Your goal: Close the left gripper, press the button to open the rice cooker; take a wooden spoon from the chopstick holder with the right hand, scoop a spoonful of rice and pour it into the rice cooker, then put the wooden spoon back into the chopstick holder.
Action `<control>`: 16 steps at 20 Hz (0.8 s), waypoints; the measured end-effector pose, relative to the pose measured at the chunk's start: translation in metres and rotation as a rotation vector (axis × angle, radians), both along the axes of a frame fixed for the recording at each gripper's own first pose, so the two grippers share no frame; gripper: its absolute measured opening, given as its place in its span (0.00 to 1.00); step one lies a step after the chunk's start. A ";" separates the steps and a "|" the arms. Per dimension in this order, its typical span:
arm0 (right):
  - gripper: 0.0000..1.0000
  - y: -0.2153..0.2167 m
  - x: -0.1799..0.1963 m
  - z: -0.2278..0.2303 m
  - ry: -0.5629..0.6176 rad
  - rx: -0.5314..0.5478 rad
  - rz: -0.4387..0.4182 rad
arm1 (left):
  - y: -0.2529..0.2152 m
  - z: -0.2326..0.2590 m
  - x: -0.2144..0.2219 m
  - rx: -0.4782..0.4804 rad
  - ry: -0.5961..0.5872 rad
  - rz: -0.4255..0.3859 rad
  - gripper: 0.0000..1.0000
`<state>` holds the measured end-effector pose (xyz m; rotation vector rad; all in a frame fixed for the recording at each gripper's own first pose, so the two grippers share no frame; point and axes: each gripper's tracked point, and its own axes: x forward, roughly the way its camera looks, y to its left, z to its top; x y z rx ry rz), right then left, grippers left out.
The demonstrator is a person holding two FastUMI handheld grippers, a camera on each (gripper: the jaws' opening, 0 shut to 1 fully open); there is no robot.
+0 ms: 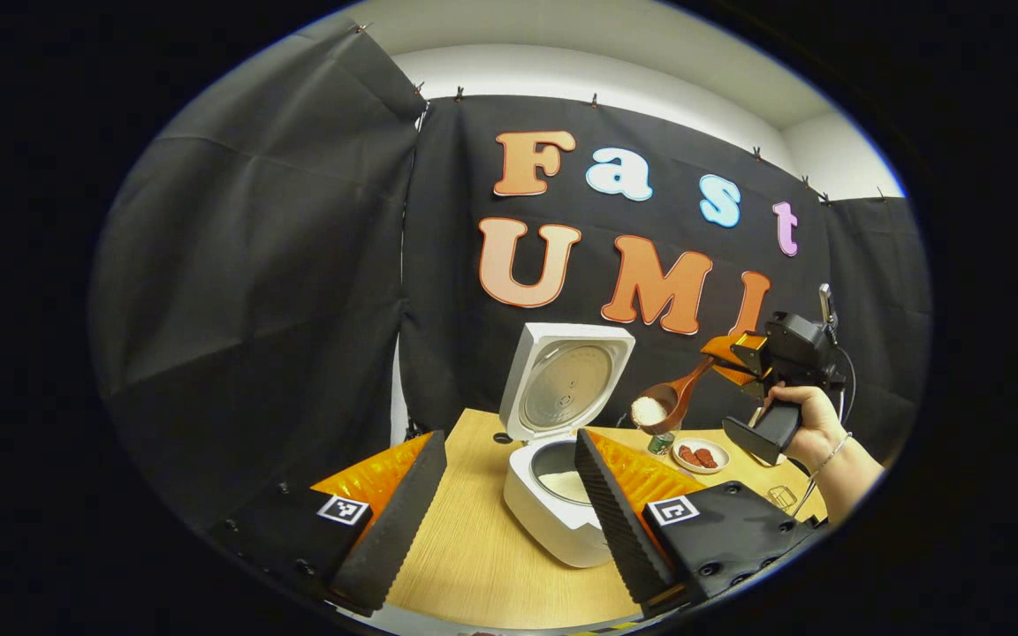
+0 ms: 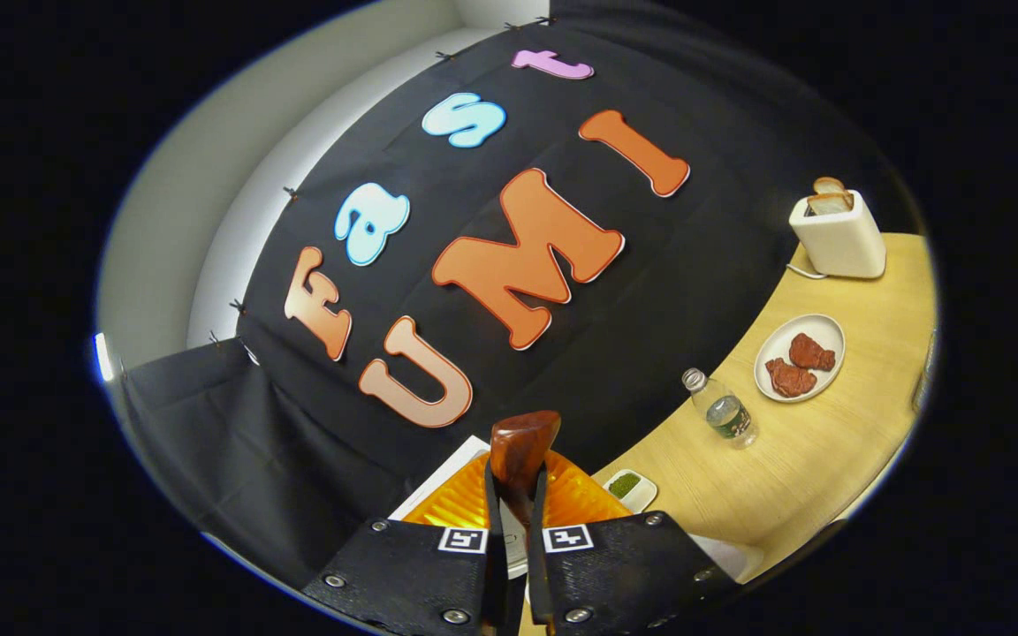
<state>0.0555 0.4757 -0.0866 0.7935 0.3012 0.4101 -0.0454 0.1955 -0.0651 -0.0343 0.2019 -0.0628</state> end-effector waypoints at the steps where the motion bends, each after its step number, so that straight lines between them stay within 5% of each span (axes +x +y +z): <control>1: 0.08 0.002 0.000 0.003 -0.015 -0.017 0.003 | 0.001 0.000 0.003 0.002 0.000 0.000 0.99; 16: 0.08 0.015 -0.006 0.008 -0.132 -0.145 0.043 | 0.005 -0.001 0.000 0.003 -0.002 -0.010 1.00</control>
